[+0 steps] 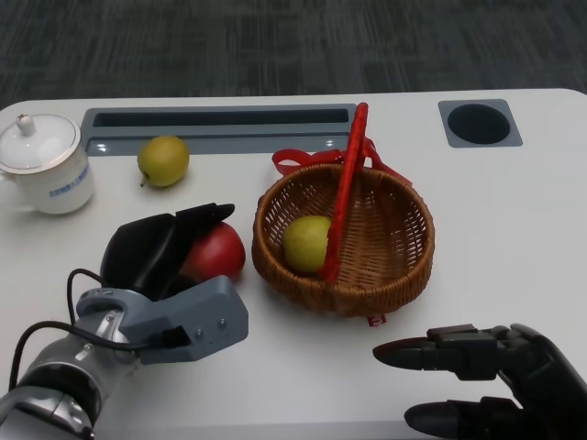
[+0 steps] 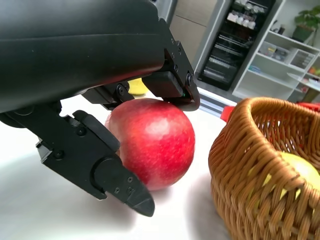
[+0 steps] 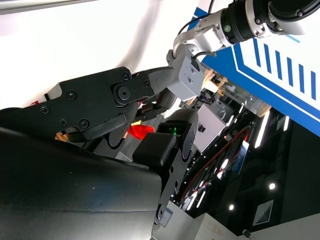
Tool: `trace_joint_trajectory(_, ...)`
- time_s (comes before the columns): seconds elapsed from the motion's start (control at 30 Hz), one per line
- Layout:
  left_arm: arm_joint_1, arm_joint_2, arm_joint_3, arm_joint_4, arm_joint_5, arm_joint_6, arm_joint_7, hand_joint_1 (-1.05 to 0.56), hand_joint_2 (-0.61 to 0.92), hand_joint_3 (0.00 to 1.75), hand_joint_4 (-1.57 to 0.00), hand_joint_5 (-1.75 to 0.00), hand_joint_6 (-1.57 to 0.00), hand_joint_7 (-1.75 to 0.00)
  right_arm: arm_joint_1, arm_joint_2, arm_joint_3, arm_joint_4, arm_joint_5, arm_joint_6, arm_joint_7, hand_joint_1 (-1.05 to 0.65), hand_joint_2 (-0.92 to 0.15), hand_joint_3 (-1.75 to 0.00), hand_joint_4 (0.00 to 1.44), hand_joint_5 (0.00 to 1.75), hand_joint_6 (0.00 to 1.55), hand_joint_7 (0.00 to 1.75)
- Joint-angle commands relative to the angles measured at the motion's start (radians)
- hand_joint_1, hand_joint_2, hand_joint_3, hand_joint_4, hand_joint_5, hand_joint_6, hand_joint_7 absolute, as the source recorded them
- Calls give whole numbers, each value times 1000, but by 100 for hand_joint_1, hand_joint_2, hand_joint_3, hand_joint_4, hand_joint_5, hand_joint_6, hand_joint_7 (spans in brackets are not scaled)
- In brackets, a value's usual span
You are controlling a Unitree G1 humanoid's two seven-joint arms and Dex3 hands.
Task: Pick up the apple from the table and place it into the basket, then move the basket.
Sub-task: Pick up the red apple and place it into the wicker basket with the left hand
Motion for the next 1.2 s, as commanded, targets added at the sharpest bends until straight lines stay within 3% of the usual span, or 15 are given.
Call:
trace_joint_trajectory(0.03,16,5,30,-9,-42,-28,44,-9,82,0,-121,-7,-108,-3,9,-10,-7,-24,9,16,-4,-42,-92,-1,102,1,91,1)
trace_joint_trajectory(0.33,47,-5,108,-49,-123,-142,137,-14,82,1,-122,-5,-109,-2,3,-10,-9,-25,19,17,-1,-42,-92,-1,104,1,93,1)
trace_joint_trajectory(0.7,84,44,127,-163,-124,-323,193,-14,85,0,-122,-3,-107,0,-5,-12,-2,-23,15,31,7,-42,-92,-1,105,1,94,0)
trace_joint_trajectory(0.97,152,76,162,-349,-147,-435,157,-14,84,0,-122,-2,-108,-1,-1,-8,5,-29,15,44,14,-43,-92,-1,105,0,94,0)
trace_joint_trajectory(1.2,205,59,185,-497,-227,-464,9,-15,84,0,-117,0,-108,0,-8,1,13,-15,19,35,17,-43,-92,0,106,0,94,0)
